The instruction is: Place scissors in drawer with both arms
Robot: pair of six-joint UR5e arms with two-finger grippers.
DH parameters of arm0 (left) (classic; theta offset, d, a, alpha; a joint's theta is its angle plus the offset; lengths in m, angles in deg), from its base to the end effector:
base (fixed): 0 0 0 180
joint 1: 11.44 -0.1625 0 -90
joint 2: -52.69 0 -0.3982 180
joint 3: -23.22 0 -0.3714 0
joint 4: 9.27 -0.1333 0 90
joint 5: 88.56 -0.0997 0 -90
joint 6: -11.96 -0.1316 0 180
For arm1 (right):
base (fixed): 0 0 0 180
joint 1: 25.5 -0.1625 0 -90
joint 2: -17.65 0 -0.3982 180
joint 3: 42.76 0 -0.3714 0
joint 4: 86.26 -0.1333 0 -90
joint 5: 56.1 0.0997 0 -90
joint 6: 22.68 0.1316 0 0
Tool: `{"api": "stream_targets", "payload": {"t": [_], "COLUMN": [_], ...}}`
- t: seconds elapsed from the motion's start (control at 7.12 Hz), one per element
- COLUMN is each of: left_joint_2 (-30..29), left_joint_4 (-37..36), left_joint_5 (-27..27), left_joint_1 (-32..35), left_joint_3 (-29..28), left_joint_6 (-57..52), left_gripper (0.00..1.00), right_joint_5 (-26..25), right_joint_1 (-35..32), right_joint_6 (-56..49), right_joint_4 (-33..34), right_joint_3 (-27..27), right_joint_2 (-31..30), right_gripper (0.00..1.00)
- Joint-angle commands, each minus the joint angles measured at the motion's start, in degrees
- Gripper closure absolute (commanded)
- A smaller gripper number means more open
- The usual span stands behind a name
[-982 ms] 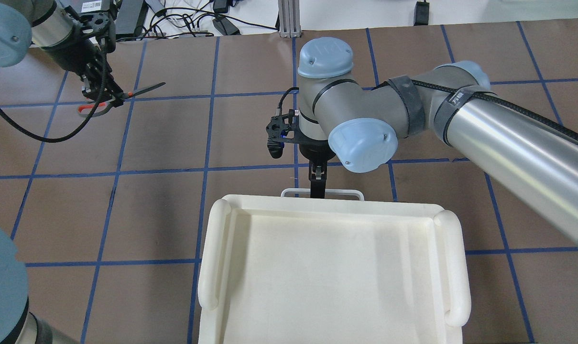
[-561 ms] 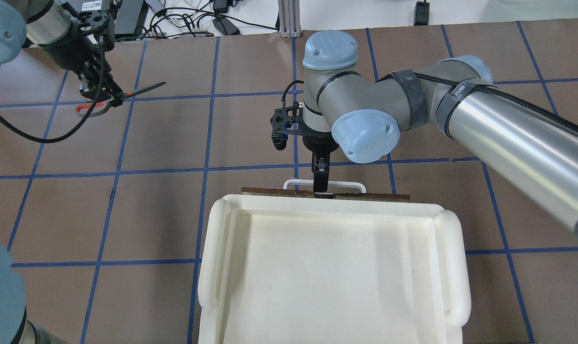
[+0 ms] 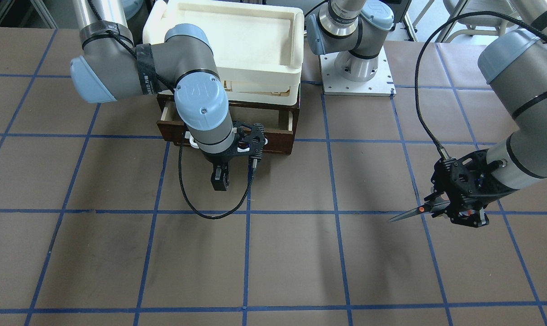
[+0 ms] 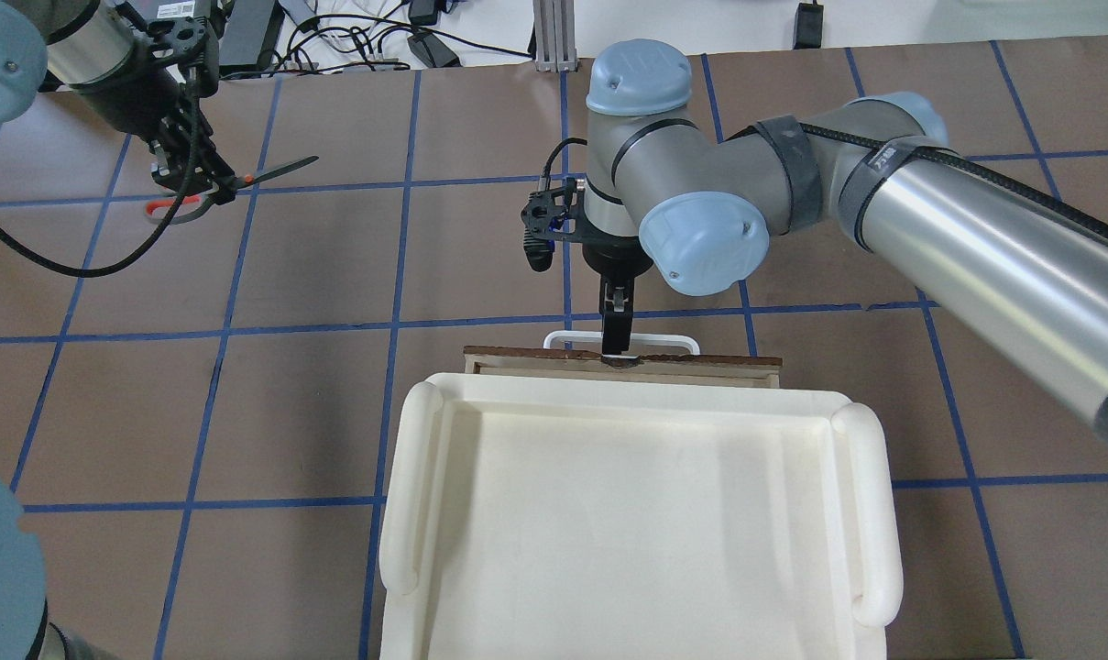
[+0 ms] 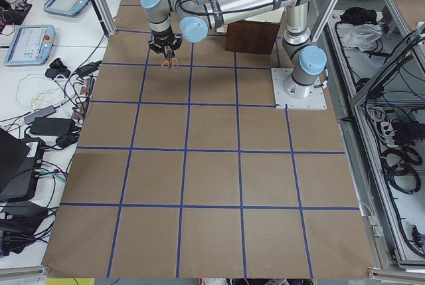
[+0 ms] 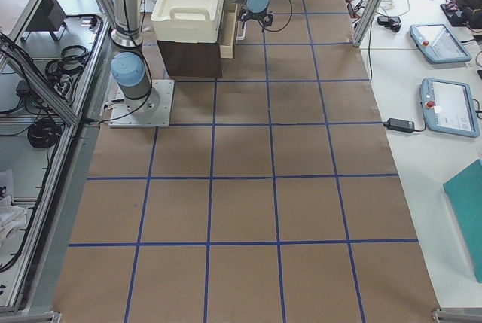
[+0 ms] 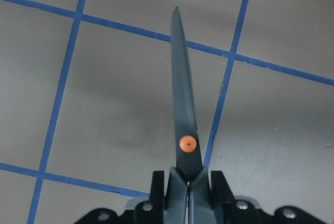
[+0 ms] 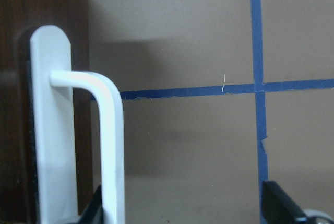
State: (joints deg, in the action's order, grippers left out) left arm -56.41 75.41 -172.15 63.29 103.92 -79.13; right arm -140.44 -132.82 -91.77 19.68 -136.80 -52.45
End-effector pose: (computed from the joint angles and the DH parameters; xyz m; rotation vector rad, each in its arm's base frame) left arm 0.0114 -0.6038 0.3374 -1.8450 -2.3800 0.0644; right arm 0.3050 -0.4868 0.2427 -2.0391 2.1861 0.1236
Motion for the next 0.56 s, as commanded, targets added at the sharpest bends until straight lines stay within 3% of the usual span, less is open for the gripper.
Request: {"api": "stream_targets", "payload": {"t": [0.0,0.42], "left_joint_2": [1.42,3.54], "left_joint_4": [1.78,3.46], "left_joint_5": [0.01,-0.17], "left_joint_1": [0.50,2.96], "left_joint_3": [0.07,-0.02], "left_joint_6": [0.21,1.35], "left_gripper": [0.76,0.76], "right_joint_5": [-0.12,-0.12], "right_joint_1": [0.01,0.10], "right_joint_6": [-0.35,-0.61], "right_joint_4": [-0.65,-0.21], "right_joint_3": [4.03,4.39], "right_joint_2": [2.95,3.39], "right_gripper": [0.00,0.00]}}
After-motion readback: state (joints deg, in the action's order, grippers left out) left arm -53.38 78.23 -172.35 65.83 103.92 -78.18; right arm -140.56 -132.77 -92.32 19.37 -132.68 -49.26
